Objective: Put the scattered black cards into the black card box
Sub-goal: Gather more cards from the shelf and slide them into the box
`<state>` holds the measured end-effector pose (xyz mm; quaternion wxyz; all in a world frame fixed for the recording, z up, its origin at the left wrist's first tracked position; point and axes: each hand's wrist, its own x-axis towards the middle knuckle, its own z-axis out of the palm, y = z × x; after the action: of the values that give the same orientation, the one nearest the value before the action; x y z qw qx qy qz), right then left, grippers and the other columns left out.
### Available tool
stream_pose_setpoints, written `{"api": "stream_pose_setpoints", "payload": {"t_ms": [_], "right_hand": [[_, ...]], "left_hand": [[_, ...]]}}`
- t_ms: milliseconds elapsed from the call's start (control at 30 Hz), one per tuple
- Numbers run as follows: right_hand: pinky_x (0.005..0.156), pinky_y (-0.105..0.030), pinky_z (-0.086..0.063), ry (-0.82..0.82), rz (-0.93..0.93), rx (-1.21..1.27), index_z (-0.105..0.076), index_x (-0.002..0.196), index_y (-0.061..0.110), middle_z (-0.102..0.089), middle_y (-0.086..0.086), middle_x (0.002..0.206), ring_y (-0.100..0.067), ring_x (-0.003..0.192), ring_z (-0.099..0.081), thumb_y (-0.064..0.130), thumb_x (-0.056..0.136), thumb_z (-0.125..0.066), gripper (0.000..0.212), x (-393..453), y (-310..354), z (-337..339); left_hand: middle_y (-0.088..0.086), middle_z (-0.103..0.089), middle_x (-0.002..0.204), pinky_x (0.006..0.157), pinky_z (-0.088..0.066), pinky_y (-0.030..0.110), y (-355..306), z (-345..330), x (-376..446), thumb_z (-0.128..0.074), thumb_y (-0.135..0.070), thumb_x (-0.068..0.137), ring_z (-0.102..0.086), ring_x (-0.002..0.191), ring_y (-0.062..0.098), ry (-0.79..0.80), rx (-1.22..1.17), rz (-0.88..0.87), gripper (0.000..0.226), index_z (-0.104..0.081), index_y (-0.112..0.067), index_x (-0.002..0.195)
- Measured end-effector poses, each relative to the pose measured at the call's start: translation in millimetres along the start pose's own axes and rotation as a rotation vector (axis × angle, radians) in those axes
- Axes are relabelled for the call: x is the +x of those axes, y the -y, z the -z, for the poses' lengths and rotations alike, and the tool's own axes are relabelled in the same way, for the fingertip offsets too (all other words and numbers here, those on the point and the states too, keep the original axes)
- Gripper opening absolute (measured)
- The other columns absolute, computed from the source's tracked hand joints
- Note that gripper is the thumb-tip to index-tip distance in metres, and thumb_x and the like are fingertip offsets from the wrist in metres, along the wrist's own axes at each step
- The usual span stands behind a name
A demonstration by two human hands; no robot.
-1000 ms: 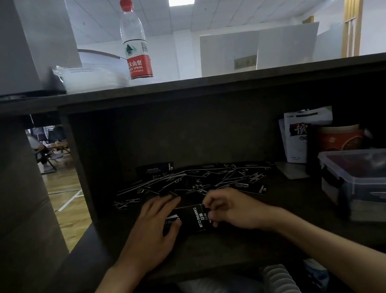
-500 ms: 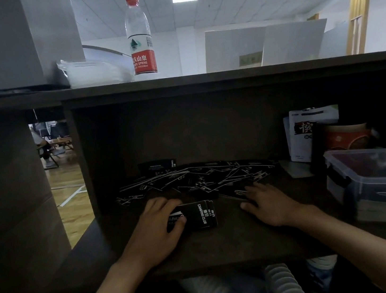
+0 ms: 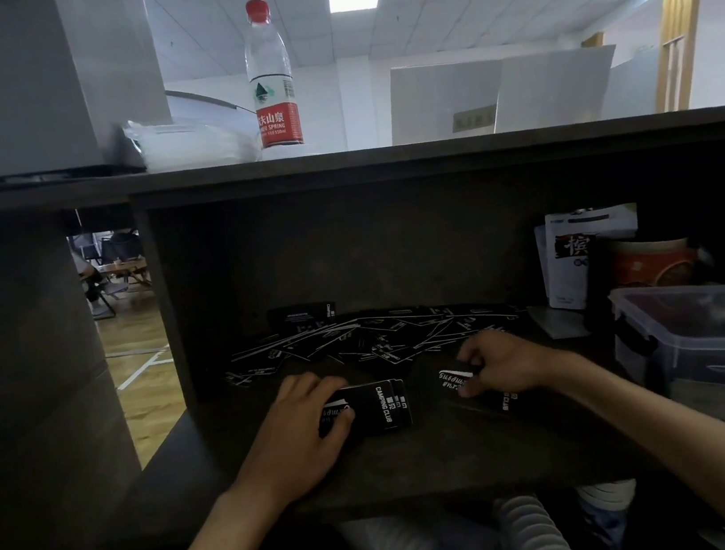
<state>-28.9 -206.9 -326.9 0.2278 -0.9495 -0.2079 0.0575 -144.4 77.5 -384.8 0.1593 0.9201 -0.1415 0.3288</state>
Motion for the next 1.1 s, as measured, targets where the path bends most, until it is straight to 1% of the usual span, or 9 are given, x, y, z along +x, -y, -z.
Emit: {"api": "stream_pose_setpoints", "payload": {"t_ms": [67, 233, 400, 567, 667, 733, 867, 1000, 1100], "right_hand": [[0.079, -0.021, -0.052, -0.092, 0.044, 0.050, -0.065, 0.099, 0.028, -0.068, 0.006, 0.099, -0.005, 0.089, -0.064, 0.022, 0.081, -0.079, 0.024, 4, 1, -5], [0.077, -0.020, -0.049, -0.072, 0.084, 0.084, -0.057, 0.106, 0.036, -0.065, 0.009, 0.105, -0.004, 0.094, -0.062, 0.021, 0.086, -0.074, 0.031, 11, 2, -4], [0.091, -0.020, -0.042, -0.178, 0.149, -0.021, -0.065, 0.123, 0.028, -0.063, 0.011, 0.114, -0.007, 0.106, -0.058, 0.016, 0.089, -0.070, 0.037, 13, 2, -7], [0.096, -0.028, -0.048, -0.219, 0.174, 0.014, -0.069, 0.119, 0.027, -0.070, 0.007, 0.116, -0.005, 0.104, -0.062, 0.020, 0.093, -0.067, 0.027, 15, 15, -16], [0.097, -0.034, -0.051, -0.200, 0.211, 0.091, -0.070, 0.112, 0.029, -0.072, 0.008, 0.108, -0.003, 0.099, -0.064, 0.020, 0.091, -0.069, 0.023, 16, 31, -22], [0.096, -0.033, -0.052, -0.128, 0.267, 0.145, -0.072, 0.111, 0.029, -0.072, 0.010, 0.106, -0.002, 0.099, -0.065, 0.017, 0.093, -0.066, 0.022, 17, 46, -28], [0.092, -0.028, -0.052, -0.014, 0.298, 0.370, -0.070, 0.113, 0.032, -0.068, 0.010, 0.114, -0.003, 0.106, -0.063, 0.017, 0.103, -0.042, 0.034, 12, 77, -42], [0.095, -0.033, -0.050, -0.060, 0.280, 0.686, -0.069, 0.108, 0.028, -0.074, 0.004, 0.102, -0.008, 0.100, -0.067, 0.023, 0.103, -0.035, 0.035, 5, 91, -54], [0.087, -0.027, -0.049, -0.180, 0.233, 0.668, -0.067, 0.107, 0.029, -0.070, 0.007, 0.104, -0.007, 0.101, -0.064, 0.029, 0.102, -0.042, 0.025, 0, 93, -64]], "left_hand": [[-0.015, -0.050, 0.105, 0.091, -0.041, 0.023, 0, 0, 0, -0.056, -0.041, 0.093, -0.041, 0.106, 0.005, 0.002, 0.000, 0.005, 0.032, -0.056, -0.029, 0.122], [-0.016, -0.049, 0.105, 0.089, -0.038, 0.019, 1, 0, 1, -0.055, -0.042, 0.093, -0.040, 0.105, 0.004, 0.008, -0.005, 0.004, 0.032, -0.056, -0.029, 0.123], [-0.016, -0.049, 0.106, 0.088, -0.036, 0.016, 1, -1, 1, -0.056, -0.041, 0.093, -0.040, 0.105, 0.003, 0.000, -0.011, 0.009, 0.032, -0.055, -0.030, 0.124], [-0.017, -0.048, 0.106, 0.091, -0.038, 0.019, 4, -3, 1, -0.056, -0.041, 0.093, -0.041, 0.106, 0.004, -0.008, -0.013, 0.002, 0.032, -0.055, -0.030, 0.123], [-0.016, -0.049, 0.111, 0.095, -0.041, 0.022, 4, -3, 1, -0.055, -0.041, 0.093, -0.040, 0.110, 0.003, -0.002, -0.010, 0.006, 0.039, -0.053, -0.030, 0.130], [-0.015, -0.048, 0.125, 0.101, -0.036, 0.018, 4, -3, 1, -0.056, -0.041, 0.093, -0.038, 0.119, 0.002, -0.001, -0.010, 0.016, 0.049, -0.046, -0.031, 0.141], [-0.014, -0.032, 0.150, 0.106, -0.020, 0.014, 5, -2, 0, -0.055, -0.043, 0.094, -0.026, 0.137, 0.001, 0.011, -0.005, 0.048, 0.063, -0.030, -0.035, 0.151], [-0.010, -0.036, 0.146, 0.105, -0.023, 0.015, 5, -3, 0, -0.056, -0.044, 0.093, -0.031, 0.136, 0.007, 0.004, 0.018, 0.043, 0.056, -0.041, -0.031, 0.145], [-0.007, -0.033, 0.150, 0.111, -0.019, 0.018, 6, -5, 1, -0.058, -0.044, 0.092, -0.025, 0.141, 0.010, 0.000, 0.036, 0.059, 0.053, -0.048, -0.026, 0.141]]}}
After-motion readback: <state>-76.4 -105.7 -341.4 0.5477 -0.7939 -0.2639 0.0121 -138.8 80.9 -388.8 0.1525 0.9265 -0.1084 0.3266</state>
